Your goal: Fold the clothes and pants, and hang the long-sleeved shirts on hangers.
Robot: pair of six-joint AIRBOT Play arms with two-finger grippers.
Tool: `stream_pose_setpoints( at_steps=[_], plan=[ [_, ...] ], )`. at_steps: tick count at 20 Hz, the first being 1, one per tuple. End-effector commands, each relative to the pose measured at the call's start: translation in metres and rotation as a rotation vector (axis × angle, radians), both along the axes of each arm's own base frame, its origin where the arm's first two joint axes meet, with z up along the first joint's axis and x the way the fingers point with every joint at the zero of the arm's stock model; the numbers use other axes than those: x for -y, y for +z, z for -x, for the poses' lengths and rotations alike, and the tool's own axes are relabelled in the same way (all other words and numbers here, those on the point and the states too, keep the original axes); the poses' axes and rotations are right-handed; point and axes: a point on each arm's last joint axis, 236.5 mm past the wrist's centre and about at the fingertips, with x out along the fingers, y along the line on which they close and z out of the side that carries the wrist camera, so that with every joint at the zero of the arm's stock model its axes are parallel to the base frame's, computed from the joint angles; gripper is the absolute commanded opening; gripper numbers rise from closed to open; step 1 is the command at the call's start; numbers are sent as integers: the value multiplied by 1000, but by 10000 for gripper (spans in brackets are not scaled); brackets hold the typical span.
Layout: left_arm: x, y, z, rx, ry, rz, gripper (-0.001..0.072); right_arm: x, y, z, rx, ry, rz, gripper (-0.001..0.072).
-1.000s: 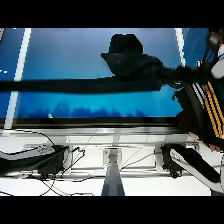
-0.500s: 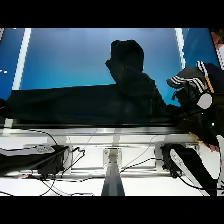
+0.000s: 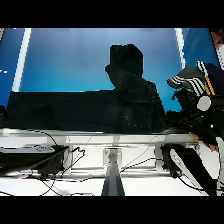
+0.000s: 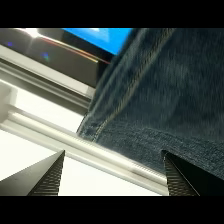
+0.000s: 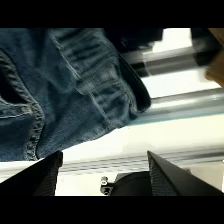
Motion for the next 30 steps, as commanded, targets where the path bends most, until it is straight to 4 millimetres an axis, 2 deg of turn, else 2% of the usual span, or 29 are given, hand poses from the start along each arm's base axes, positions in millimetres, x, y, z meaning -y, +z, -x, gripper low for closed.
stream_pose_setpoints(
  at_steps=[1,2,3,4,6,8,10,13,15,17,18,20,22,24,27,30],
  plan=[
    [8,-3,-14,47,9,26,695,-1,5,-8,38,54,-6,604],
    [12,-1,-19,58,0,28,695,-1,11,-25,105,50,-5,603],
    [17,1,-27,64,-22,25,695,-3,21,-50,207,42,-13,603],
    [21,4,-37,71,-49,19,695,-6,33,-79,321,33,-23,603],
    [36,13,-68,114,-114,9,693,-12,67,-143,560,32,-48,601],
    [67,22,-115,219,-179,39,693,-13,86,-187,682,20,-58,598],
    [123,26,-168,361,-229,139,693,-20,82,-210,686,25,-92,599],
    [226,43,-238,575,-296,321,693,-36,54,-222,627,131,-145,599],
    [294,59,-267,680,-330,439,693,-36,25,-221,553,180,-145,599],
    [356,70,-281,730,-382,523,693,-36,-2,-221,493,218,-144,599],
    [385,71,-280,725,-422,556,693,-32,-15,-222,466,213,-138,599],
    [429,65,-274,697,-502,592,693,-22,-42,-220,401,176,-145,599],
    [462,58,-267,674,-561,615,693,-13,-61,-218,357,132,-170,599],
    [482,53,-264,663,-595,626,693,-11,-68,-221,352,62,-260,598],
    [490,48,-262,653,-605,631,693,-21,-67,-225,343,-31,-475,598],
    [489,43,-262,643,-593,633,693,-36,-80,-224,312,-46,-580,610]
  ],
)
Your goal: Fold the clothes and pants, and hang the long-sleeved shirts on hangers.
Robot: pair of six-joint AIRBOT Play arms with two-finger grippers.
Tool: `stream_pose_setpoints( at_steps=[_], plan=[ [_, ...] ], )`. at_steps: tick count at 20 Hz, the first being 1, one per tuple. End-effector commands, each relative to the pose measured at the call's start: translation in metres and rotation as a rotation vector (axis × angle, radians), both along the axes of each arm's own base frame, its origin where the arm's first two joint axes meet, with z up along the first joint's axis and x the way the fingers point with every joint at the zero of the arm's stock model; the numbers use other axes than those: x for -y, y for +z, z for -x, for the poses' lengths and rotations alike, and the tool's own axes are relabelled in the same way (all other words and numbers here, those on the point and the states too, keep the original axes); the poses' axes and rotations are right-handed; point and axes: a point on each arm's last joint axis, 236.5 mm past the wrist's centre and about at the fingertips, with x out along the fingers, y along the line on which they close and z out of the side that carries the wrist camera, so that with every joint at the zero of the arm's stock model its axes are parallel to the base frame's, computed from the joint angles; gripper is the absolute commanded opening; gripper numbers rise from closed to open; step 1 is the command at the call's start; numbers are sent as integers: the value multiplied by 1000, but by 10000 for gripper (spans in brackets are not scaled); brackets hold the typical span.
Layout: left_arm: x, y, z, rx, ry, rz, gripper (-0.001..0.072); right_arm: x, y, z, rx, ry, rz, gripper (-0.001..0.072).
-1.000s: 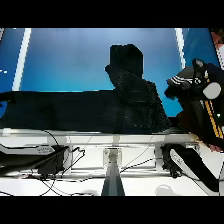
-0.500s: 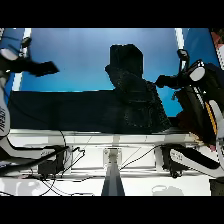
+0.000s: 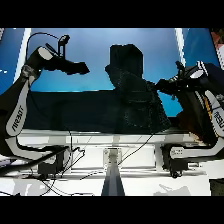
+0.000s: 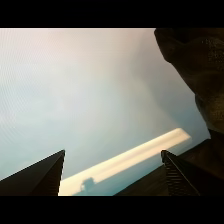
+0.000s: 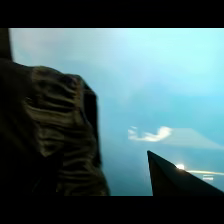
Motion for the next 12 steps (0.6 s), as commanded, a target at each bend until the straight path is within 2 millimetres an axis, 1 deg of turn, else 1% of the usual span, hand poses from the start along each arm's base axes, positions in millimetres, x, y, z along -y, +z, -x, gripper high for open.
stream_pose_setpoints(
  at_steps=[1,3,4,5,7,8,9,10,12],
  plan=[
    [8,-6,1,-12,-3,6,693,-27,-6,-5,-2,12,-177,610],
    [10,-14,1,-26,-5,6,693,-53,-1,-11,39,56,-232,595],
    [11,-18,2,-37,-3,10,693,-65,4,-14,77,96,-243,570],
    [13,-20,2,-45,0,22,693,-74,10,-16,104,135,-251,482],
    [16,-20,1,-52,10,45,693,-88,27,-18,169,248,-257,251],
    [16,-19,-3,-41,19,46,693,-89,38,-24,200,267,-256,137],
    [15,-19,-6,-29,26,44,693,-87,53,-32,242,279,-240,117],
    [15,-18,-8,-20,32,44,693,-83,68,-40,288,290,-212,80],
    [18,-16,-8,-21,35,58,693,-72,102,-48,384,339,-117,50]
  ],
)
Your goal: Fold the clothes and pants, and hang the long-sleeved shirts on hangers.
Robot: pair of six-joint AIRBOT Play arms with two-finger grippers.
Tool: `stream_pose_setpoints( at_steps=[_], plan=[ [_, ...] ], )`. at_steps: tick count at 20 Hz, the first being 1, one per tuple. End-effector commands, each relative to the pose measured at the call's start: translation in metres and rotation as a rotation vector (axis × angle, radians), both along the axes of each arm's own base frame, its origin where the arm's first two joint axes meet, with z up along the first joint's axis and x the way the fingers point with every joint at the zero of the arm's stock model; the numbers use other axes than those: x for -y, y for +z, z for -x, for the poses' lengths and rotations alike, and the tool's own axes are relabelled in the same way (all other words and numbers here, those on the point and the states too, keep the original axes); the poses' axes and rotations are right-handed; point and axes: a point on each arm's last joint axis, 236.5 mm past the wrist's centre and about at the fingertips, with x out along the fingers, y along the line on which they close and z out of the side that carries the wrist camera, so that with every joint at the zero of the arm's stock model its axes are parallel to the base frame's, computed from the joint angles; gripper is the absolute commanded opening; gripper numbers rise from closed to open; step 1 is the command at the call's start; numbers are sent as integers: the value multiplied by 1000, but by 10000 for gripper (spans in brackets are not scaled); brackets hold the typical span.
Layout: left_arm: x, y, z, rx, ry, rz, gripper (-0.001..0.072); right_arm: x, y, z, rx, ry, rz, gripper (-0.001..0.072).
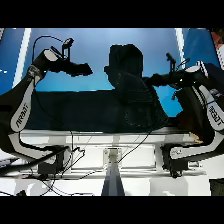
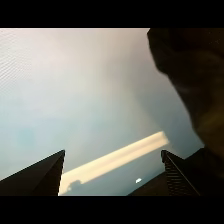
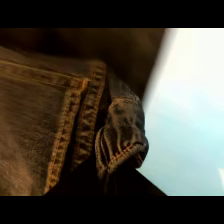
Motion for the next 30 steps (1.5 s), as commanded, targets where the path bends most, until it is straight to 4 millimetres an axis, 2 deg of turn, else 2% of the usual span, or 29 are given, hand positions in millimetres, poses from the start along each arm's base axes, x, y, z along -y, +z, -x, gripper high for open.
stream_pose_setpoints(
  at_steps=[1,3,7,10,13,15,18,22,24,25,26,29,30],
  plan=[
    [7,4,-3,5,18,36,693,10,58,-8,186,68,116,49],
    [18,11,-5,2,37,93,693,28,82,5,221,59,239,42],
    [39,23,-21,57,96,163,693,75,112,57,181,-24,490,42],
    [67,15,-24,56,114,204,693,95,118,106,114,-93,587,41],
    [103,1,-23,22,152,276,694,99,114,146,70,-115,618,41],
    [125,-10,-24,-2,195,322,694,95,111,158,72,-122,611,42],
    [156,-27,-23,-18,164,326,694,94,109,167,68,-117,609,42],
    [183,-27,-53,20,153,358,693,93,109,167,65,-114,608,42],
    [191,-37,-63,-10,166,380,680,92,109,167,66,-114,602,42],
    [196,-43,-62,-29,156,385,652,92,109,167,66,-114,601,42],
    [200,-48,-60,-46,136,388,572,91,109,167,66,-114,601,42],
    [204,-46,-63,-14,93,379,203,91,109,167,67,-114,600,42],
    [203,-40,-65,24,56,370,22,91,109,167,67,-115,600,42]
  ],
)
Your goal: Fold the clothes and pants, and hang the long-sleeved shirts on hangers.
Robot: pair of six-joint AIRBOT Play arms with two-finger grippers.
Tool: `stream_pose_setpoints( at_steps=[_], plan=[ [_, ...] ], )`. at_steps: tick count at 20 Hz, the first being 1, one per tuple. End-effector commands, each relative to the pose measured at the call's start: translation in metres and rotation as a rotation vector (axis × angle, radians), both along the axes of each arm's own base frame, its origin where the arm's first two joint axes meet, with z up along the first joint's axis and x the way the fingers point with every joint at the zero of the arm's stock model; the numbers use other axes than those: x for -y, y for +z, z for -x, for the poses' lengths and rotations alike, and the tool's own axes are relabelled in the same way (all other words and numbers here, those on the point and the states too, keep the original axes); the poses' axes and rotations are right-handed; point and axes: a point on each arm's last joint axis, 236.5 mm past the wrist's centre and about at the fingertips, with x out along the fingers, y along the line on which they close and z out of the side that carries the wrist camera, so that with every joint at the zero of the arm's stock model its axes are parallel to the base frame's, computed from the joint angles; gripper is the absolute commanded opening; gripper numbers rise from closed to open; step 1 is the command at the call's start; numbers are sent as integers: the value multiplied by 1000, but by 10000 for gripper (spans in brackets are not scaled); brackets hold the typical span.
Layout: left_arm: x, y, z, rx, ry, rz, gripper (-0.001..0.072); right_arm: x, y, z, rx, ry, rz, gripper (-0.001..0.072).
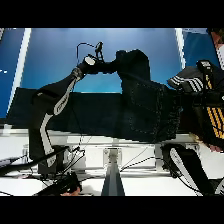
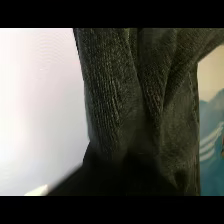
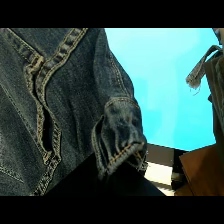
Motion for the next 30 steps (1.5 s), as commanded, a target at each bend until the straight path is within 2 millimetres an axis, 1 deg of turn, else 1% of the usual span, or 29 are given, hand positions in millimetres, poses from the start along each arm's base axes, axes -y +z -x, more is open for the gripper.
stream_pose_setpoints(
  at_steps=[1,3,4,6,7,9,10,11,12,13,14,15,16,17,19,20,21,22,23,24,25,26,27,28,29,30],
  plan=[
    [3,14,-7,101,-82,-18,23,0,0,0,3,-1,-2,42],
    [-6,40,-12,170,-124,-43,23,1,3,-8,35,-8,3,42],
    [-17,54,-12,217,-160,-97,23,3,6,-14,65,-16,7,42],
    [-48,83,-4,309,-258,-253,22,6,12,-28,128,-31,16,42],
    [-69,103,3,350,-312,-347,22,8,15,-33,154,-37,18,42],
    [-113,152,22,419,-382,-513,22,9,19,-39,182,-44,21,42],
    [-131,183,32,463,-387,-576,22,9,19,-40,186,-45,22,42],
    [-143,214,39,518,-374,-615,22,9,19,-40,185,-45,21,42],
    [-149,248,48,582,-350,-632,22,8,19,-39,182,-44,16,42],
    [-149,276,58,637,-334,-624,22,5,19,-39,180,-42,4,42],
    [-147,299,68,684,-324,-617,22,2,19,-39,178,-41,-11,42],
    [-144,314,77,716,-323,-609,22,-2,19,-39,178,-40,-28,42],
    [-138,321,84,735,-332,-603,22,-4,19,-39,175,-38,-41,42],
    [-131,322,88,743,-346,-597,23,-7,19,-38,173,-36,-52,42],
    [-109,312,91,744,-384,-582,23,-9,18,-35,157,-31,-60,42],
    [-93,300,92,737,-416,-574,23,-10,17,-33,148,-28,-61,42],
    [-75,287,94,736,-455,-568,23,-10,16,-31,141,-26,-62,42],
    [-51,270,98,745,-515,-559,23,-10,16,-30,136,-25,-62,42],
    [-22,255,105,752,-566,-526,23,-11,15,-29,132,-24,-62,42],
    [6,245,112,777,-602,-492,23,-11,15,-29,131,-23,-63,42],
    [32,240,116,819,-613,-465,23,-11,15,-29,130,-23,-63,42],
    [56,241,115,882,-594,-445,23,-11,15,-29,129,-23,-63,42],
    [74,246,110,947,-558,-433,23,-11,15,-28,128,-23,-63,42],
    [86,253,103,1015,-511,-432,24,-11,14,-28,126,-22,-62,42],
    [92,260,95,1080,-469,-444,24,-10,14,-28,124,-22,-61,42],
    [93,266,88,1130,-440,-464,25,-10,14,-28,124,-22,-60,42]
  ],
)
